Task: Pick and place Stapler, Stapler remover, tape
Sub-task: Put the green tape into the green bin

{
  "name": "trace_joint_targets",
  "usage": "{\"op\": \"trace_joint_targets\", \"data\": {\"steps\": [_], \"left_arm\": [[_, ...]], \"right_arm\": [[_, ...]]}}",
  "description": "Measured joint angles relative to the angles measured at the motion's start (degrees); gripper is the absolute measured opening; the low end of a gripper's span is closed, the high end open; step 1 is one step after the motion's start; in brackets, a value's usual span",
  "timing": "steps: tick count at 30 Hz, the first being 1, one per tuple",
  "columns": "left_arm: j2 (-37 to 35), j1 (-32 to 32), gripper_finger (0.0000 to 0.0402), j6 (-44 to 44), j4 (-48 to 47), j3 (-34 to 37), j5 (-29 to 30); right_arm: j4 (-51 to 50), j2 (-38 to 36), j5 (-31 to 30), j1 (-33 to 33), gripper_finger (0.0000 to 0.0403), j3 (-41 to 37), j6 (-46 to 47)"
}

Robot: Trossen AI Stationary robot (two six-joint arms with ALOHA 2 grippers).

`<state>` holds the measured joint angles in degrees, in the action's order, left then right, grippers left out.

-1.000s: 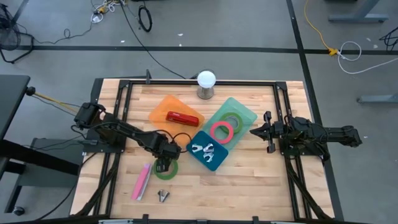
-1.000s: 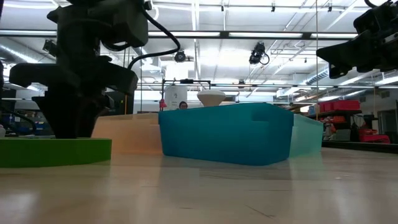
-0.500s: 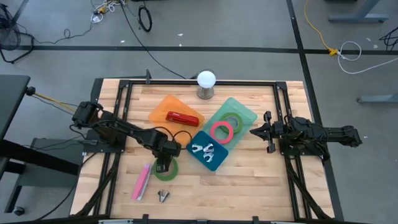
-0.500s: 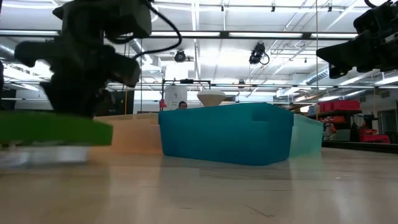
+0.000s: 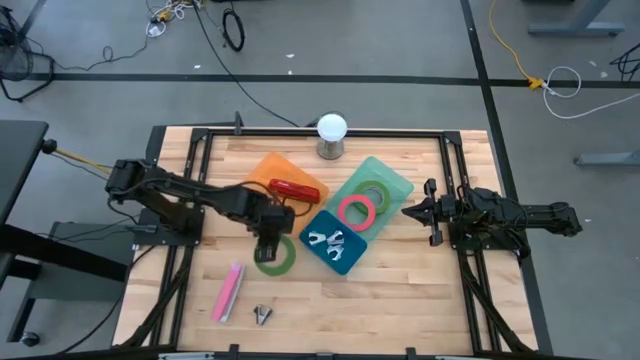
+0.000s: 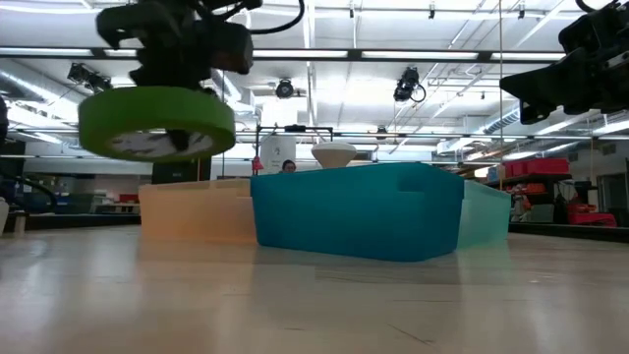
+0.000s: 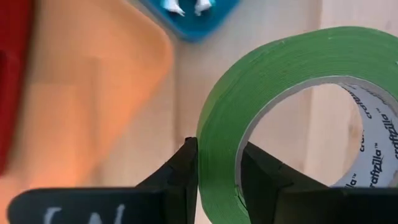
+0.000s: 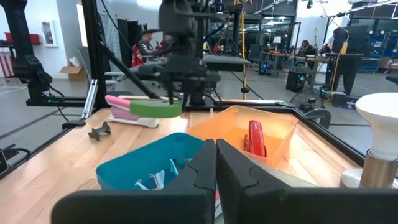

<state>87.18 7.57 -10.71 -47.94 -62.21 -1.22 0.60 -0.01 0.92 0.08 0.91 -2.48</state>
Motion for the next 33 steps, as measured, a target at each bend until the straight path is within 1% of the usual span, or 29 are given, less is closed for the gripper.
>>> {"op": "trace_joint_targets", "data": {"steps": [2, 7, 12, 18, 22, 29, 31, 33], "left_arm": [[0.0, -1.4, 0.0095, 3.0, -1.4, -1.5, 0.8], [0.0, -5.5, 0.0099, 9.3, -1.0, -4.0, 1.6], [0.0, -10.0, 0.0097, 15.0, 2.1, -5.8, 2.7], [0.0, -14.4, 0.0098, 20.3, 12.1, -6.5, 2.1], [0.0, -16.5, 0.0098, 20.4, 19.5, -6.5, -0.3], [1.6, -18.4, 0.0098, 20.5, 30.7, -6.5, -0.5], [2.2, -18.4, 0.0097, 20.5, 33.0, -6.6, -0.5], [3.2, -18.4, 0.0097, 20.5, 33.1, -7.7, -0.5]], "right_arm": [[0.0, 0.0, 0.0, 0.0, 0.0011, 0.0, 0.0], [0.0, 0.0, 0.0, 0.0, 0.0011, 0.0, 0.0], [0.0, 0.0, 0.0, 0.0, 0.0011, 0.0, 0.0], [0.0, 0.0, 0.0, 0.0, 0.0011, 0.0, 0.0], [0.0, 0.0, 0.0, 0.0, 0.0011, 0.0, 0.0], [0.0, 0.0, 0.0, 0.0, 0.0011, 0.0, 0.0], [0.0, 0.0, 0.0, 0.0, 0.0011, 0.0, 0.0], [0.0, 0.0, 0.0, 0.0, 0.0011, 0.0, 0.0]]}}
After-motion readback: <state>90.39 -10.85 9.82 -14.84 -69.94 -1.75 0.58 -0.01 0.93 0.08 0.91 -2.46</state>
